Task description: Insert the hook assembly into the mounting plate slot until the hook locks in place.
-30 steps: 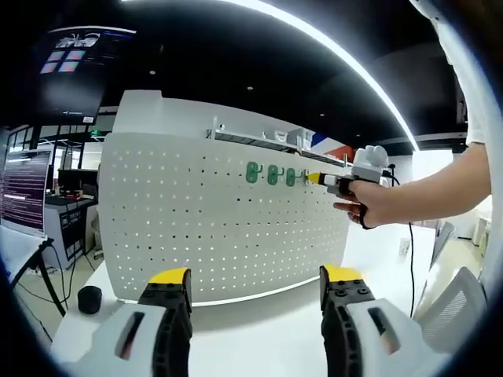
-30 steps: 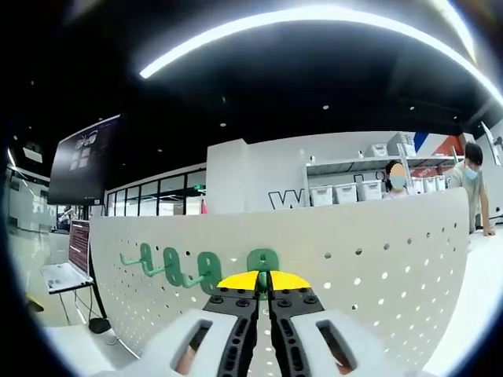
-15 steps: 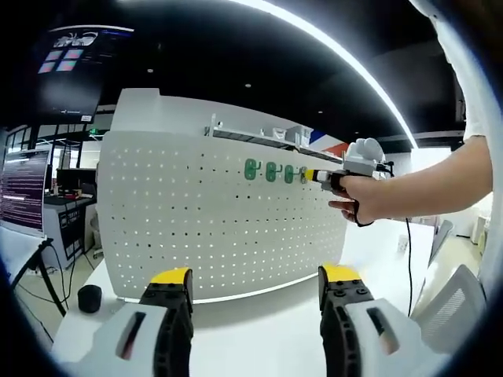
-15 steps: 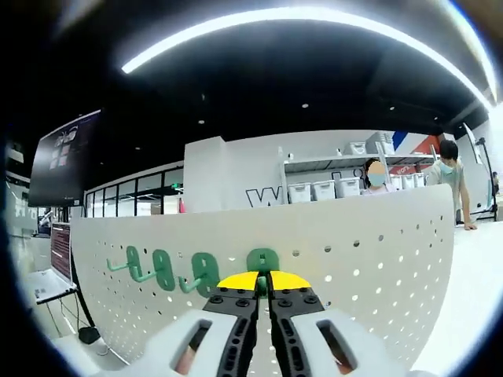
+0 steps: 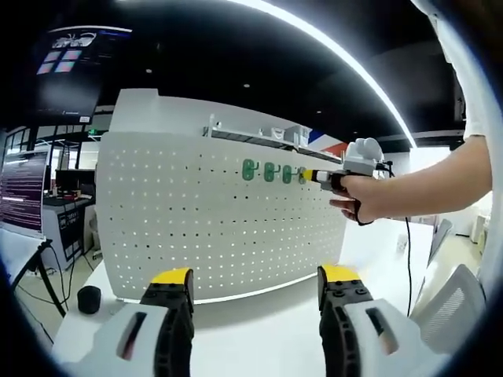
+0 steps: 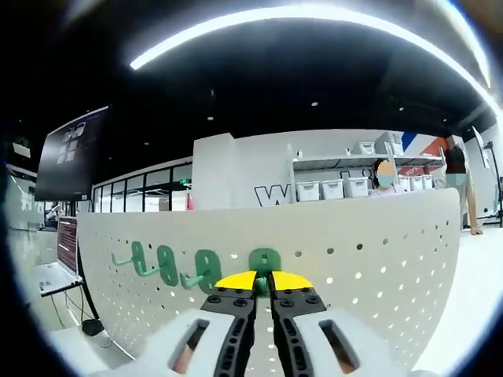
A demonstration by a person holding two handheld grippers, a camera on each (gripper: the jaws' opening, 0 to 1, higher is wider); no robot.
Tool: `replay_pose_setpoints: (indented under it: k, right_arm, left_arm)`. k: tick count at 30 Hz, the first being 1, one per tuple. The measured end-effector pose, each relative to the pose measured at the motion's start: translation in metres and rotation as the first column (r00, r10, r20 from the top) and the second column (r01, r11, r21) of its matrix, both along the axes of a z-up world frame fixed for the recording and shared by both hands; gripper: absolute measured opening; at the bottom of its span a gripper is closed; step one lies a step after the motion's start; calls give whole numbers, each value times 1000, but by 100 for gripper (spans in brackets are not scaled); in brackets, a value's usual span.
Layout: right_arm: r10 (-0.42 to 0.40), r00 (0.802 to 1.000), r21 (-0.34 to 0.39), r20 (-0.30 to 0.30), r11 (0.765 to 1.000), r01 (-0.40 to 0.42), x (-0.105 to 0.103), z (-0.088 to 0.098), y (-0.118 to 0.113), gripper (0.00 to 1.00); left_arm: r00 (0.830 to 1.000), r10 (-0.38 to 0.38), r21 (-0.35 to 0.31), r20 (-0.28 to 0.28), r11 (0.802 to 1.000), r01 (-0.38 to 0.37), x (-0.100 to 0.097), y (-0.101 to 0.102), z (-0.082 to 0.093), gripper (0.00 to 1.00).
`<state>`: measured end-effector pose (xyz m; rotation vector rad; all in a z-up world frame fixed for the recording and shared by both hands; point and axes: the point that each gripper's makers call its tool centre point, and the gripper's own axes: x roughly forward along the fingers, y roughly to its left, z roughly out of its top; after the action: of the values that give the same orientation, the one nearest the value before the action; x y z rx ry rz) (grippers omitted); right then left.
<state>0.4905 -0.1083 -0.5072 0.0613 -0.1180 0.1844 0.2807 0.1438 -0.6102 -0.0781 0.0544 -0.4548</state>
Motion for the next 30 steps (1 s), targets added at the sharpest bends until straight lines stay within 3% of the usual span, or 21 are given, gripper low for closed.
replay_pose_setpoints:
  k: [1,3,5,17,23,30]
  right_arm:
    - [3,1000,-57,6,998,-3,-3,-2,-2,16]
    - [40,999,0,7,999,-40,-9,-3,-1,28]
    - [53,999,-7,11,999,-53,-14,-5,-3,40]
    - [110,994,-19,14,994,-110,-21,-4,3,39]
    - [244,970,-41,24,969,-243,-35,-3,17,39]
    - [288,957,-24,28,957,-287,-39,-3,20,40]
  left_arm:
    - [1000,-1,6,-7,1000,1,0,0,-2,64]
    - [1000,-5,14,-10,1000,5,-1,-1,-4,64]
    - [1000,-7,8,-11,1000,7,-1,-2,-4,64]
    - [1000,-25,10,3,1000,25,0,-8,0,65]
    - [999,-33,18,12,999,33,2,-10,3,65]
    - [999,-41,22,18,999,41,4,-12,5,65]
